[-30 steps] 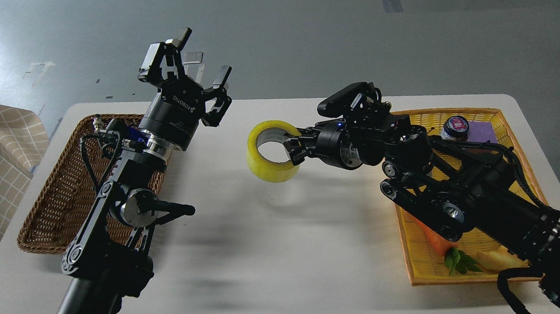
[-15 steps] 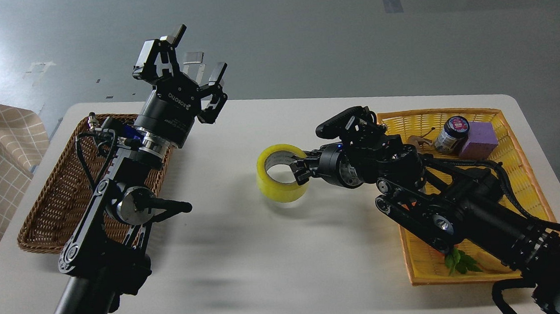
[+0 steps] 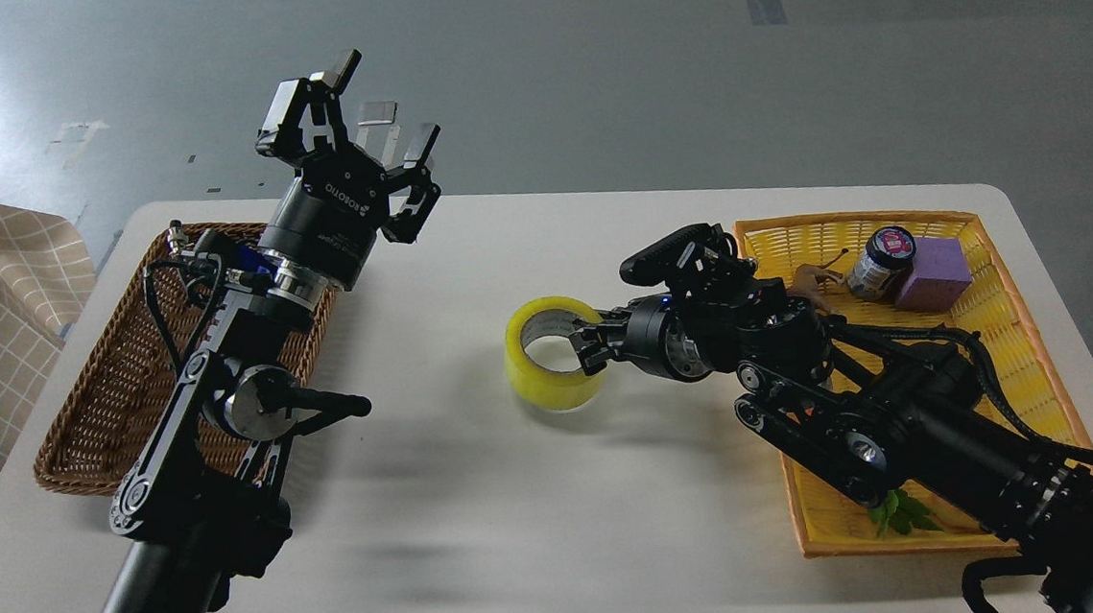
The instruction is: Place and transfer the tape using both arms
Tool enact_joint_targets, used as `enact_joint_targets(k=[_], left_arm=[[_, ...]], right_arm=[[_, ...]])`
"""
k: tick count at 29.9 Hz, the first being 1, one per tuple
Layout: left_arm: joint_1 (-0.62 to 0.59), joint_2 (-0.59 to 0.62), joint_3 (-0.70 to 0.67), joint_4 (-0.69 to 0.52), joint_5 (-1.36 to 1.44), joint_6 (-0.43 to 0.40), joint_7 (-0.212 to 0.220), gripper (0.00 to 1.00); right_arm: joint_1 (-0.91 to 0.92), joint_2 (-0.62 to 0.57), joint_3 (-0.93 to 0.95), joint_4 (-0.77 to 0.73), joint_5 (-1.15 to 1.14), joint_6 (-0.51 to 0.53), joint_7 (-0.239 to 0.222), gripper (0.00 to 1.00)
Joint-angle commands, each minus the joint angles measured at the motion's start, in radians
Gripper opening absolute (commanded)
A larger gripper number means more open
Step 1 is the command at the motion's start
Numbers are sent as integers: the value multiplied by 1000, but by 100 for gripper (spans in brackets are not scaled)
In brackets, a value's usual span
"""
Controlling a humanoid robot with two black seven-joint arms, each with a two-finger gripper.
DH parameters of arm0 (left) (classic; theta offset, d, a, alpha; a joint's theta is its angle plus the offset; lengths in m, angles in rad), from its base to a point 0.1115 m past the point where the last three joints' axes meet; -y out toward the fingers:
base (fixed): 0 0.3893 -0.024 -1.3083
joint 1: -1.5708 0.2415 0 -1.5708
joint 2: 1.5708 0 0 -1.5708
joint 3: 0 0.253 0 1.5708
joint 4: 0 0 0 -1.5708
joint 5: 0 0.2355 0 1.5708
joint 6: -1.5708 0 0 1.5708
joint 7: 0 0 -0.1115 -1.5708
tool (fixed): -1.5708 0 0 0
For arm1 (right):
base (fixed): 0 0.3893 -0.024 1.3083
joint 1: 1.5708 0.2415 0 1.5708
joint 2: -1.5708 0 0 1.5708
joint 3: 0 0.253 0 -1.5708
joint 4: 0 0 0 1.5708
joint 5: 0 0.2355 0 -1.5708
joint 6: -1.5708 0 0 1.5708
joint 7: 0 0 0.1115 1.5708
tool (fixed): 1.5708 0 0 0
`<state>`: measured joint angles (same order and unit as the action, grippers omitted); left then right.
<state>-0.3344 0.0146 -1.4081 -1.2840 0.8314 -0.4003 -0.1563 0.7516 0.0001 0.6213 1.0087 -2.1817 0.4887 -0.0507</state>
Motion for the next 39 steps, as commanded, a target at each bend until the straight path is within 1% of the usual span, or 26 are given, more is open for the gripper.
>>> enact_joint_targets(k=[1, 2, 3, 4, 7, 8, 10, 11, 13, 14, 15, 18, 21, 22, 24, 28, 30, 33, 34, 36, 38, 39], left_arm=[[2, 1, -3, 0, 0, 0, 0, 98], [2, 1, -5, 0, 0, 0, 0, 98], [2, 1, -8, 0, 0, 0, 0, 98], [2, 1, -8, 0, 0, 0, 0, 98], [3, 2, -11, 0, 0, 0, -2, 98], [5, 5, -18, 0, 0, 0, -2, 98], [6, 10, -22, 0, 0, 0, -2, 98], [6, 10, -22, 0, 0, 0, -2, 98], [6, 12, -22, 0, 0, 0, -2, 98], [6, 12, -22, 0, 0, 0, -2, 98], [6, 12, -22, 0, 0, 0, -2, 98], [6, 13, -22, 0, -1, 0, -2, 98], [6, 15, -23, 0, -1, 3, -3, 98], [6, 15, -23, 0, -1, 3, -3, 98], [5, 15, -29, 0, -3, 5, 11, 98], [5, 16, -26, 0, -9, 46, 12, 98], [3, 21, -20, 0, -9, 41, 12, 98], [-9, 25, -8, 2, -8, 57, 14, 98], [-11, 25, -6, 3, -6, 61, 14, 98], [-8, 25, -6, 2, -6, 49, 11, 98], [-11, 19, -6, 2, -6, 51, 3, 98], [-11, 18, -6, 2, -8, 54, 1, 98]], right_arm=[[-8, 0, 2, 1, 0, 0, 8, 44], [-8, 0, 0, 1, 0, 0, 9, 51], [-8, 0, 0, 2, 0, 0, 9, 69], [-8, 0, 0, 2, 0, 0, 11, 75], [-9, 0, 0, -1, 0, 0, 11, 78], [-8, 0, 3, -4, 0, 0, 11, 84], [-6, 0, 12, -5, 0, 0, 11, 89], [-5, 0, 21, -10, 0, 0, 11, 89], [-3, 0, 41, -15, 0, -39, 11, 89], [3, 0, 54, -13, 0, -73, 11, 93], [6, 0, 60, -10, 0, -85, 11, 96], [28, 0, 98, 11, 6, -102, 11, 96], [43, 0, 182, 88, 52, -104, 8, 97], [42, 0, 207, 108, 66, -104, 6, 99], [25, 0, 288, 162, 127, -102, 6, 100], [-31, 0, 463, 211, 374, -104, 8, 100], [-40, 0, 511, 223, 433, -104, 12, 100], [-98, -17, 642, 293, 606, -95, 14, 100], [-128, -28, 690, 321, 696, -90, 14, 100], [-149, -43, 728, 337, 794, -85, 14, 100], [-167, -81, 776, 341, 969, -87, 14, 100], [-175, -89, 787, 341, 1003, -88, 14, 100]])
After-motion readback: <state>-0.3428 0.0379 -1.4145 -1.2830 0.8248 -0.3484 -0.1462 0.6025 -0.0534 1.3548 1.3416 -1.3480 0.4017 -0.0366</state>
